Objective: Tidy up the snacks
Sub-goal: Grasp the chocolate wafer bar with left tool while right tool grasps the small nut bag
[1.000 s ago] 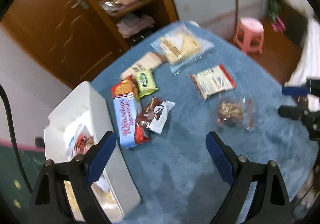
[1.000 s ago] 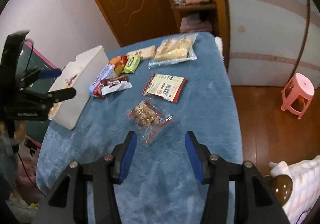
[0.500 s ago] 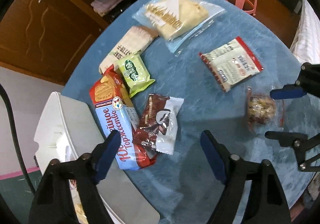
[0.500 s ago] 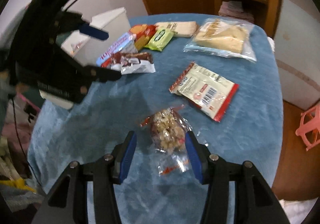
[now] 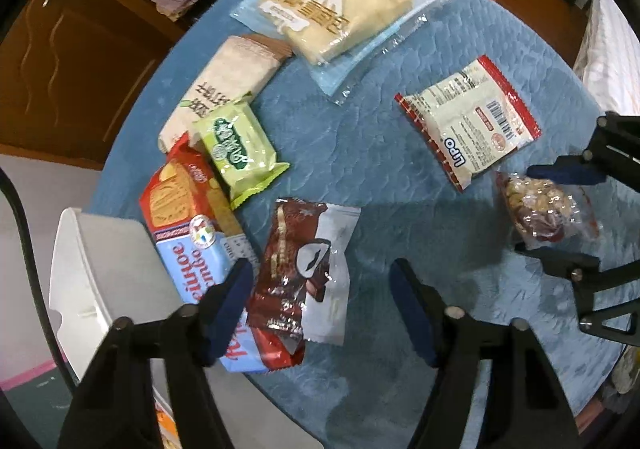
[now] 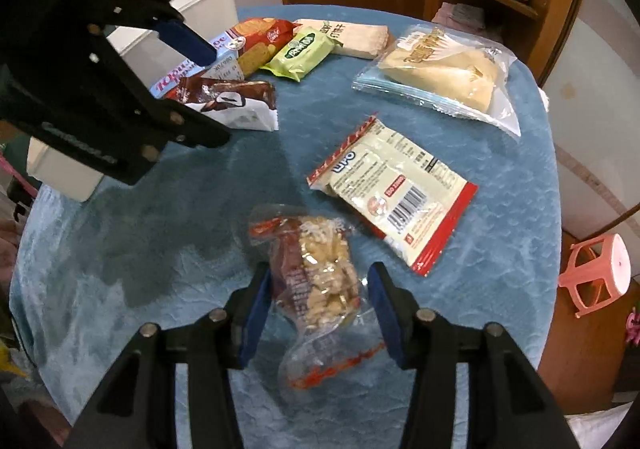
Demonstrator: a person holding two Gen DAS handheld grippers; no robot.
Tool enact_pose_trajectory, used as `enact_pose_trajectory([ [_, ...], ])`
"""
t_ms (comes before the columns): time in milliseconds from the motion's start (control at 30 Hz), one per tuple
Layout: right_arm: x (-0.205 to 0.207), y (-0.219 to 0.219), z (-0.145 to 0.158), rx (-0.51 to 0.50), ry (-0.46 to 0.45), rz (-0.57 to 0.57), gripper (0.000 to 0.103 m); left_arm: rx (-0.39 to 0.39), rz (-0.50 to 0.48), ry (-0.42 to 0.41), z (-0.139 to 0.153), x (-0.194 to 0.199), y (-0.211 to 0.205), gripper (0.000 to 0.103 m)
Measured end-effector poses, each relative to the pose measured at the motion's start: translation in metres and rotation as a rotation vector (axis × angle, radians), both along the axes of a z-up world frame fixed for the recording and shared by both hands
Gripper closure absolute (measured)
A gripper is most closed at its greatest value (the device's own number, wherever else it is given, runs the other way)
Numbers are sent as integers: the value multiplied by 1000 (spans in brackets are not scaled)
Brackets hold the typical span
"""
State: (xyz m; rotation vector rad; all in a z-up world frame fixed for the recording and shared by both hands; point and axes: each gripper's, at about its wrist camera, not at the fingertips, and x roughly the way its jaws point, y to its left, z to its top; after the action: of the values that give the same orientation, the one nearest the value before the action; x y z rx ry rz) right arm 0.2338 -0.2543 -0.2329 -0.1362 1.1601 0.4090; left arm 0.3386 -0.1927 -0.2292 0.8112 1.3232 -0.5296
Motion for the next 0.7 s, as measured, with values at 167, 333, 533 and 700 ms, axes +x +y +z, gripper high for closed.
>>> enact_pose_trajectory([
  [167, -4, -8, 2, 7, 8, -22, 59, 82, -28, 40, -18, 8, -4, 58],
  [333, -3, -15, 1, 21, 13, -40, 59, 85, -44, 78, -20, 13, -4, 61],
  [533, -4, -16, 0, 26, 15, -49, 59, 5, 11, 176, -13, 13, 20, 72],
  [700, -4, -16, 0, 34, 13, -62, 59, -78, 71, 196, 0, -1, 42, 80],
])
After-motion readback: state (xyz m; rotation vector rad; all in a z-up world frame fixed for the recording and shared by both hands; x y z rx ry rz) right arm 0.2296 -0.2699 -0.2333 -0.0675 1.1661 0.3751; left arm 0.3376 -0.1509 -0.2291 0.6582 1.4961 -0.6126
